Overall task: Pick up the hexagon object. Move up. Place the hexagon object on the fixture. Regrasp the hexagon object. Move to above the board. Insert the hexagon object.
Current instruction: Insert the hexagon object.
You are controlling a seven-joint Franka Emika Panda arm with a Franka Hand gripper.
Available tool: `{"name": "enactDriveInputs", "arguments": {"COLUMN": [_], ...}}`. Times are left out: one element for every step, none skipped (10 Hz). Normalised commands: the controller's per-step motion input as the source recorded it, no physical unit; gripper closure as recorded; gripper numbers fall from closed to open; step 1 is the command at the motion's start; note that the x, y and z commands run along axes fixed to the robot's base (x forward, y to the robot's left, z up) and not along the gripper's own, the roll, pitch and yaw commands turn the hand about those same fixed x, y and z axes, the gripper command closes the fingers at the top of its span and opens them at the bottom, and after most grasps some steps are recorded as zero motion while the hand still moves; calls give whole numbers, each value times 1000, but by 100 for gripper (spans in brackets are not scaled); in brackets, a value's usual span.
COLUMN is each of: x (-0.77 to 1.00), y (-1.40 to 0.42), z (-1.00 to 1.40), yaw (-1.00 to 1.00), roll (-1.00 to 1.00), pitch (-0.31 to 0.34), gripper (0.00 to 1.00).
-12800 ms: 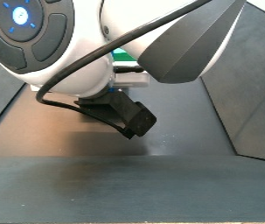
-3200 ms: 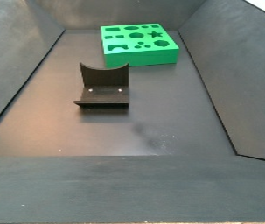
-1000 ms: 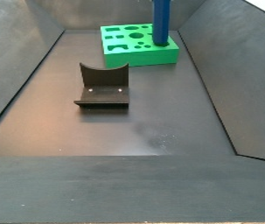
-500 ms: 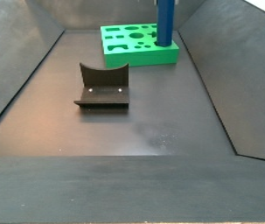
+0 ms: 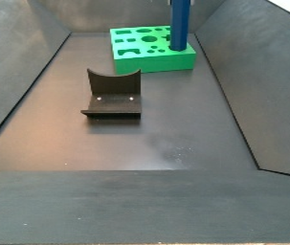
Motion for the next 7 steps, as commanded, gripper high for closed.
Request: {"name": "enactDriveInputs", "arguments": {"x": [209,171,66,0,-103,0,0], "y": [51,60,91,69,71,0,0], "z": [-460,-480,-606,-789,-283,0,0], "yaw": [109,103,51,71,0,0,0], "roll": [-216,-213,-187,-91,-50,-14,0], "pitch": [-87,-110,-154,-179,-107,0,0], "gripper": [100,100,100,100,100,100,100]}}
